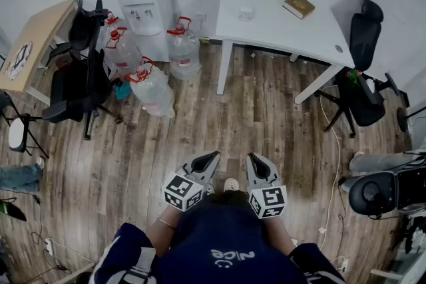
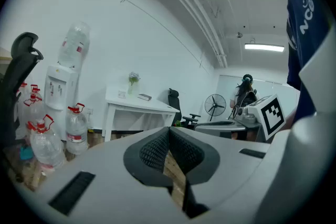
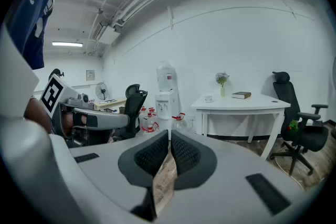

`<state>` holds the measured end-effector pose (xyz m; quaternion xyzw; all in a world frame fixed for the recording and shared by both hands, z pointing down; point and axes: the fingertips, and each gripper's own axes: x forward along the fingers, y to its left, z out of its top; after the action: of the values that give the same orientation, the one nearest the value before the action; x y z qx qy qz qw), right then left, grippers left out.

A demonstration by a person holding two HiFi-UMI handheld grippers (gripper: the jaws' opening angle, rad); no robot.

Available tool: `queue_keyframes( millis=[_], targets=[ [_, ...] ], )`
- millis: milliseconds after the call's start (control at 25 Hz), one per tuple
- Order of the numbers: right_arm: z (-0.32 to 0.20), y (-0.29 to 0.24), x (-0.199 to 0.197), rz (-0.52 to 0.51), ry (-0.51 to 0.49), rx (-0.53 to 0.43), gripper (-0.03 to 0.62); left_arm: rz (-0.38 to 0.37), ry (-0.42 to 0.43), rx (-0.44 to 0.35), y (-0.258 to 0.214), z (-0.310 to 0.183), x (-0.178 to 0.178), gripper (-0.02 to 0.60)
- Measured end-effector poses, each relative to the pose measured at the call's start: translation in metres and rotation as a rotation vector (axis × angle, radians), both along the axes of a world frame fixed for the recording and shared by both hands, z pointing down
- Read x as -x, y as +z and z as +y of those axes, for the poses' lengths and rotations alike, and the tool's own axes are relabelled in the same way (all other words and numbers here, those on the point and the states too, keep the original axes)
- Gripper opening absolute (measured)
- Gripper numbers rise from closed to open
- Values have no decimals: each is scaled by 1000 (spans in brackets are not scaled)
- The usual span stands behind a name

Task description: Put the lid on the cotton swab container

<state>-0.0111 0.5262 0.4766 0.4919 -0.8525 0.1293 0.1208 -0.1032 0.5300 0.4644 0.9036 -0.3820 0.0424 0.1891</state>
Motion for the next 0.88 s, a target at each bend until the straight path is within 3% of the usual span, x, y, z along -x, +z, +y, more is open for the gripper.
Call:
queue_keyframes(
  millis=[520, 880],
  targets=[
    [-23, 0, -25, -25, 116, -17, 57, 27, -1, -9, -3, -12, 3, 20],
    [-96, 14, -53, -60, 86, -12, 57, -6, -6, -14, 6, -78, -23, 20]
  ],
)
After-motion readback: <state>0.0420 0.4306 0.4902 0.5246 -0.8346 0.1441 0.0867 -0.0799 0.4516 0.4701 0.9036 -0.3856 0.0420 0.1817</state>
